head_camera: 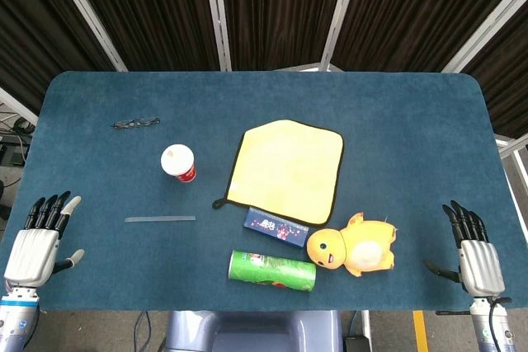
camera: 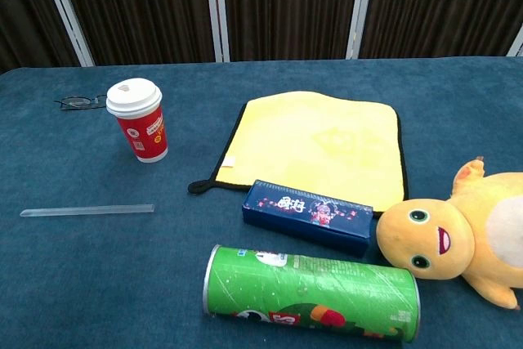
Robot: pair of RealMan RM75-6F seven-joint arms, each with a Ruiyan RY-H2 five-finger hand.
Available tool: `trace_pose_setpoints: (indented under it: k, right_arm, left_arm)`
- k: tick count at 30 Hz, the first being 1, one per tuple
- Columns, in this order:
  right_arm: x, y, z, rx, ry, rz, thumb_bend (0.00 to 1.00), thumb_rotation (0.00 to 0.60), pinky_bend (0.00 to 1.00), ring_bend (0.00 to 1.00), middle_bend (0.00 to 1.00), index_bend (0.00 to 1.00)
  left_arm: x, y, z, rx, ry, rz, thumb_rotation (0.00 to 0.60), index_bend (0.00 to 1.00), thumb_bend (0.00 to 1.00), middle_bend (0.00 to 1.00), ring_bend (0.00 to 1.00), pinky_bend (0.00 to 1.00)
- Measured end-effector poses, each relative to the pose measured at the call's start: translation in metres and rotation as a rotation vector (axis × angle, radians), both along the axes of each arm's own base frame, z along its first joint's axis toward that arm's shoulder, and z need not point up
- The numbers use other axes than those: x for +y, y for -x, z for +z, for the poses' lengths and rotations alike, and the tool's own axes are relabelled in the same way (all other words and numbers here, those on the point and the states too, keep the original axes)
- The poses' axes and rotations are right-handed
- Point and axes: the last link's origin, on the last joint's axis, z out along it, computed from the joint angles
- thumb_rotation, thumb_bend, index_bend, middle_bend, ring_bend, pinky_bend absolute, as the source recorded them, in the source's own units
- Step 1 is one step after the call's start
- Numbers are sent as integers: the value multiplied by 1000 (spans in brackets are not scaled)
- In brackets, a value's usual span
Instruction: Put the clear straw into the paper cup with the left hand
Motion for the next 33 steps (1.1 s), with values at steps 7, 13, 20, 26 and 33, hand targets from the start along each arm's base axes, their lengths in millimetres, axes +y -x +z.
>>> trace_pose_setpoints:
  k: [7,13,20,26,33]
  right_arm:
    - [1,0,1,-5,3,5,71,600,0,0,0,0]
    - [2,-2,1,-6,8,15,71,600,0,0,0,0]
    - [1,-2,1,-12,9,16,72,600,0,0,0,0]
    - [1,-1,2,-14,11,15,72,600,0,0,0,0]
    - [2,-2,2,-11,10,18,73,600,0,0,0,0]
  left_arm:
    - [-1,-2,1,0,-5,-8,600,86,181,0,0,0]
    - [-3,-3,2,0,-7,-16,600,86,180,0,0,0]
    - [-1,-3,1,-1,-1,-15,600,86,179,0,0,0]
    - [-2,-5,0,4,2,-18,600,89,179,0,0,0]
    - [-1,-8,-2,-2,9,-23,600,102,179,0,0,0]
